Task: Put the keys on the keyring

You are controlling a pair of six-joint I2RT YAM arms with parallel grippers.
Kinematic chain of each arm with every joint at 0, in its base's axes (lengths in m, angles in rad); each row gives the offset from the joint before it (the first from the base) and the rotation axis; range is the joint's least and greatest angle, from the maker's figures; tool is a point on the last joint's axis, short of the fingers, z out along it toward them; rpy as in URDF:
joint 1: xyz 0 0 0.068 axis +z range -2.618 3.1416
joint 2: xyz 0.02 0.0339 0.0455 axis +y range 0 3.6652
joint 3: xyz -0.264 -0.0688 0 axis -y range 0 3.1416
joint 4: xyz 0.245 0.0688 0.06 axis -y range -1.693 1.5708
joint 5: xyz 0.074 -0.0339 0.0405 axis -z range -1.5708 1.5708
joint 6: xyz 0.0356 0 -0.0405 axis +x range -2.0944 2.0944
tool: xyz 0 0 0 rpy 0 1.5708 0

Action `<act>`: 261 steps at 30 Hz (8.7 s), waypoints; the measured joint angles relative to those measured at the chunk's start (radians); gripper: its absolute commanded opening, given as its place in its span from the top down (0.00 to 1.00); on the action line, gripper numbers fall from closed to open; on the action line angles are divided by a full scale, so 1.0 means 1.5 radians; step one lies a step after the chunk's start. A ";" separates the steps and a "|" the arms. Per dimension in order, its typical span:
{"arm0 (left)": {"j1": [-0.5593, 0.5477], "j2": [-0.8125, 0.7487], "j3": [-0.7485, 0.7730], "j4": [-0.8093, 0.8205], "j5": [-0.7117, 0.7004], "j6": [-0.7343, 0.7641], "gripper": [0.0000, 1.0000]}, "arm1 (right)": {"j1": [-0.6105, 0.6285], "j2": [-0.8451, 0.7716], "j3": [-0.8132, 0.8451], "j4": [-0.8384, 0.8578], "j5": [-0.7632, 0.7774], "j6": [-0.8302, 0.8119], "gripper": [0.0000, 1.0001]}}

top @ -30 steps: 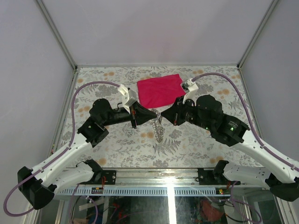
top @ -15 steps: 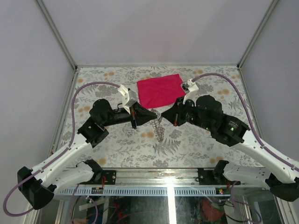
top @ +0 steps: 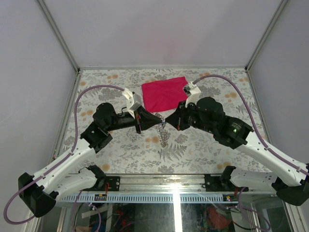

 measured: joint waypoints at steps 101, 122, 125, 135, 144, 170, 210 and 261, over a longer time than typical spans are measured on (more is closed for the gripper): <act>0.000 0.012 0.050 0.025 0.213 0.025 0.76 | -0.002 -0.104 -0.065 0.052 -0.349 -0.569 1.00; 0.000 -0.030 0.029 -0.063 0.089 0.103 0.71 | -0.001 0.204 0.309 -0.390 -0.300 -0.542 1.00; 0.000 -0.031 0.026 -0.078 0.086 0.115 0.71 | -0.001 0.232 0.343 -0.435 -0.284 -0.526 1.00; 0.000 -0.032 0.022 -0.118 0.061 0.155 0.70 | -0.001 0.311 0.404 -0.538 -0.257 -0.452 1.00; 0.000 -0.023 0.018 -0.132 0.060 0.170 0.69 | -0.001 0.382 0.431 -0.615 -0.256 -0.403 1.00; -0.028 0.036 0.023 -0.177 0.108 0.211 0.64 | -0.001 0.410 0.395 -0.600 -0.274 -0.356 1.00; -0.032 0.086 0.072 -0.243 0.185 0.261 0.90 | -0.002 0.360 0.413 -0.570 -0.297 -0.364 1.00; 0.047 0.002 -0.040 0.104 -0.025 -0.067 1.00 | -0.181 0.054 0.024 0.091 -0.329 0.047 0.58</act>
